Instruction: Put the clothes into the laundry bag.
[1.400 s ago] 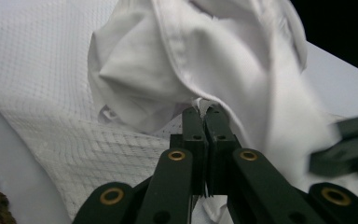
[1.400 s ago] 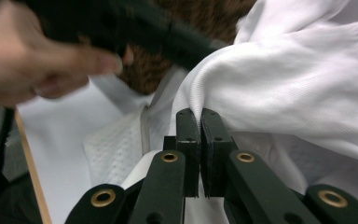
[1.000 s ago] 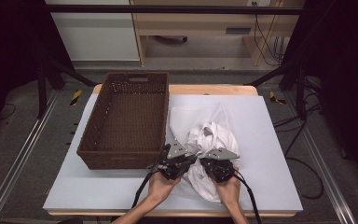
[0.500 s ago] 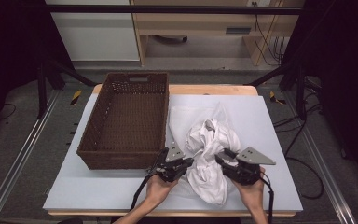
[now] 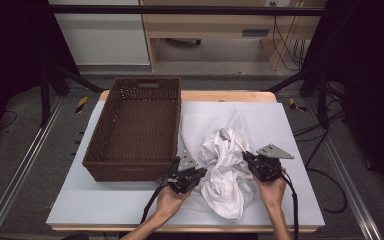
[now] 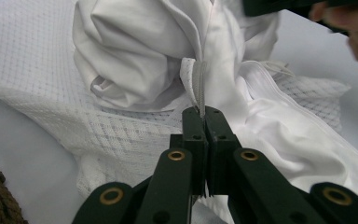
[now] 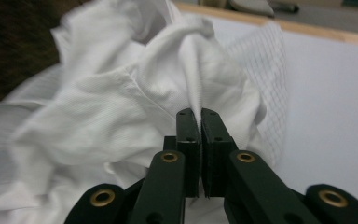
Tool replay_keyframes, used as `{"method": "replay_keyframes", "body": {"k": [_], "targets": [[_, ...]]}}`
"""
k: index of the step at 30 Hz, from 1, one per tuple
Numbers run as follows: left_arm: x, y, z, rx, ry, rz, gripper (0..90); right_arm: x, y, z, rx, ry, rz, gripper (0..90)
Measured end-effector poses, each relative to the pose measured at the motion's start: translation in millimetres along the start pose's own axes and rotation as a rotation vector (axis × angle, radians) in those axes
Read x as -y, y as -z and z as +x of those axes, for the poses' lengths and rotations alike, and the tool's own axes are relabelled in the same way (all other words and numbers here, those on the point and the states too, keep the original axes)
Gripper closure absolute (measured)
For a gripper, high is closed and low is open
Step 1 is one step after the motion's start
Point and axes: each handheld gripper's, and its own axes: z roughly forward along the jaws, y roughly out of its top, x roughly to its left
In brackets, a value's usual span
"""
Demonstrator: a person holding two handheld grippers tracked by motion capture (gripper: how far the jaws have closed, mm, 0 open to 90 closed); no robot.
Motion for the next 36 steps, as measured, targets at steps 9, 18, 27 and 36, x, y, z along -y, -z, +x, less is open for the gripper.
{"method": "replay_keyframes", "body": {"k": [9,18,27,36], "targets": [[-4.7,2.3,-2.8,0.001,0.007,-0.017,87.9,7.8,36.4,46.7,-0.313,0.097,-0.071,88.4],[-9.1,7.3,-6.1,0.014,-0.018,-0.053,88.4,25.9,-15.3,80.3,-0.355,0.126,0.11,88.4],[-5.5,5.9,-7.8,0.012,-0.059,-0.034,88.2,28.3,-52.1,74.3,-0.16,0.084,0.118,87.3],[-3.4,7.2,-2.1,-0.005,-0.055,-0.028,88.0,18.1,-3.9,63.8,-0.229,0.091,0.028,68.8]]}}
